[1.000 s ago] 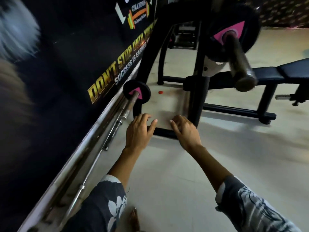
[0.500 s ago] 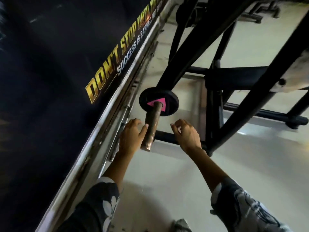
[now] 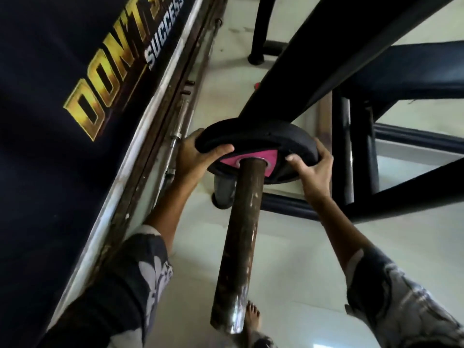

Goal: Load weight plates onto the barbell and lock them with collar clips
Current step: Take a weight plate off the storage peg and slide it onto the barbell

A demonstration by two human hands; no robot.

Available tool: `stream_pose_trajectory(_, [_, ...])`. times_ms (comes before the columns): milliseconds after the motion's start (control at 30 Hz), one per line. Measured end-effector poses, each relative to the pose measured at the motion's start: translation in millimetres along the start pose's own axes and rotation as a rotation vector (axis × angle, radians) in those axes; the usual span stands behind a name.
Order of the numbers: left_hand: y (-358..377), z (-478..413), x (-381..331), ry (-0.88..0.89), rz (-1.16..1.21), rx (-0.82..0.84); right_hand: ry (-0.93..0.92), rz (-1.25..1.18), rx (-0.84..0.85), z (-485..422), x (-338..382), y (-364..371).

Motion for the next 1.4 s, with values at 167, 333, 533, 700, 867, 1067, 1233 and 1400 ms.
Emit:
stream_pose_trajectory(167, [3,1,-10,0.161,0.195,-0.135,-0.029,-0.112,-0.103,0,-2,1])
stream_pose_trajectory(333, [-7,43,-18,0.236,0.277,-0.26,-0.024,-0.159,-0.171,29,-4,-4])
stream_pose_trajectory(533, [-37,120,-13,0.117,0.241,-0.277,-0.032,-0.159,-0.248,126,-10,-11])
stream_pose_trajectory(700, [-76,225,-14,0.128,0.179,-0.284,0.056,-0.086,-0.273,240,-25,-25])
stream_pose_trajectory(867, [-115,306,-79,0.153,0.189,-0.327,0.092,-0.09,-0.204,318,44,-44])
stream_pose_trajectory(1067, [-127,350,-246,0.282,0.225,-0.26,-0.021,-0.171,-0.305,388,172,-129])
stream_pose_trajectory(1233, [-83,388,-372,0.415,0.289,-0.2,-0.096,-0.131,-0.477,429,258,-240])
stream_pose_trajectory(1400, [-1,419,-461,0.472,0.354,-0.162,-0.175,-0.131,-0.602,449,304,-361])
Point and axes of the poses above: each hand's wrist, its own z-axis away from the middle knuckle, its own y-axis out of the palm, x = y × z, the point moved 8 cm from there along -z, towards the middle knuckle, and after that the axes turned 8 degrees about y, right-handed, at the moved point
